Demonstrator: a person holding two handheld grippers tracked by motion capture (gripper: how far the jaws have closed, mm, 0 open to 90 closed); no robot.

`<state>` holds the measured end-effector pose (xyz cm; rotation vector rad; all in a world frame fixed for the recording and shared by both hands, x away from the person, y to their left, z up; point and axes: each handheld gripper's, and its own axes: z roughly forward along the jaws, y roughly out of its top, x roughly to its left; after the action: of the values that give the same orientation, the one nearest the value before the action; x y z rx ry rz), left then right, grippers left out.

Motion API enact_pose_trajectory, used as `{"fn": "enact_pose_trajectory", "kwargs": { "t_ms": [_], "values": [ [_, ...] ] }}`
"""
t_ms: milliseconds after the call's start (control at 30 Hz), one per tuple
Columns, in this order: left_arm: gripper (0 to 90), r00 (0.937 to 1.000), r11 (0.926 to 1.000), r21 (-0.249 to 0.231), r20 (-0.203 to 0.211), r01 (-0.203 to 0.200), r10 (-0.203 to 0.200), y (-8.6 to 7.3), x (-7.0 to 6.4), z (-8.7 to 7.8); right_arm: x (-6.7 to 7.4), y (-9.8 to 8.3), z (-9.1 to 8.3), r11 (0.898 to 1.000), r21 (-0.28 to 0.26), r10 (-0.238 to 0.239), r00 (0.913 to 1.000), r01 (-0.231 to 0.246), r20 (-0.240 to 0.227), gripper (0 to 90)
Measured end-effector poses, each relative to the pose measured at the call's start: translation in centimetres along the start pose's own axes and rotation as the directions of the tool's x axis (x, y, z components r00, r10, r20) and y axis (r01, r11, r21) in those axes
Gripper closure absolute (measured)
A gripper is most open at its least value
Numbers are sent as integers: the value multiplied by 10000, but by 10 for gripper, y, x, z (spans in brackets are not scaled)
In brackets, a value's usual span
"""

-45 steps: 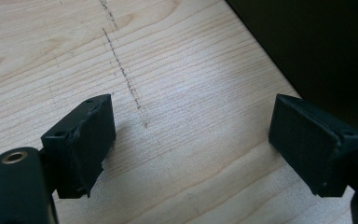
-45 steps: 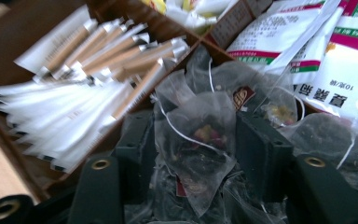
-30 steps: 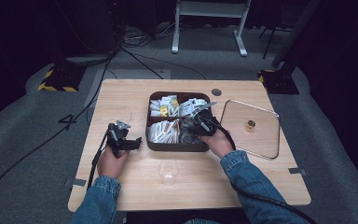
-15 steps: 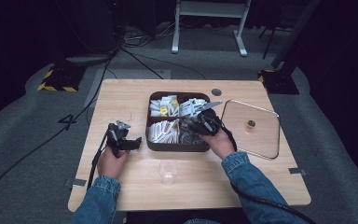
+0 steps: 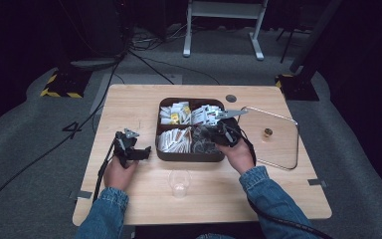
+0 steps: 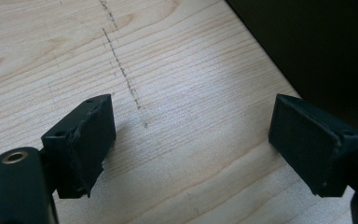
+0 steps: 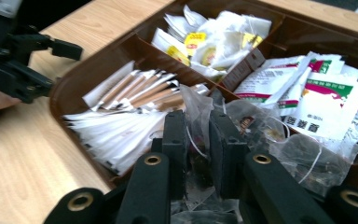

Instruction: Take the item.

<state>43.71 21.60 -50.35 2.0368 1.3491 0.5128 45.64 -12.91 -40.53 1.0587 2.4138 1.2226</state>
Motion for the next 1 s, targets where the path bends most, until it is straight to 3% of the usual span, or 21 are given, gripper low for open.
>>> {"fn": "enact_pose_trajectory", "kwargs": {
  "t_ms": [567, 1000],
  "values": [
    [151, 10000, 10000, 4, 23, 6, -6, 0, 0, 0, 22, -2, -21, 9988, -357, -364, 9977, 344, -564, 779],
    [151, 10000, 10000, 11, 35, 4, -4, 1, 0, 0, 60, -3, -36, 9918, -560, -1220, 9821, 1150, -1435, 779]
  ]
}}
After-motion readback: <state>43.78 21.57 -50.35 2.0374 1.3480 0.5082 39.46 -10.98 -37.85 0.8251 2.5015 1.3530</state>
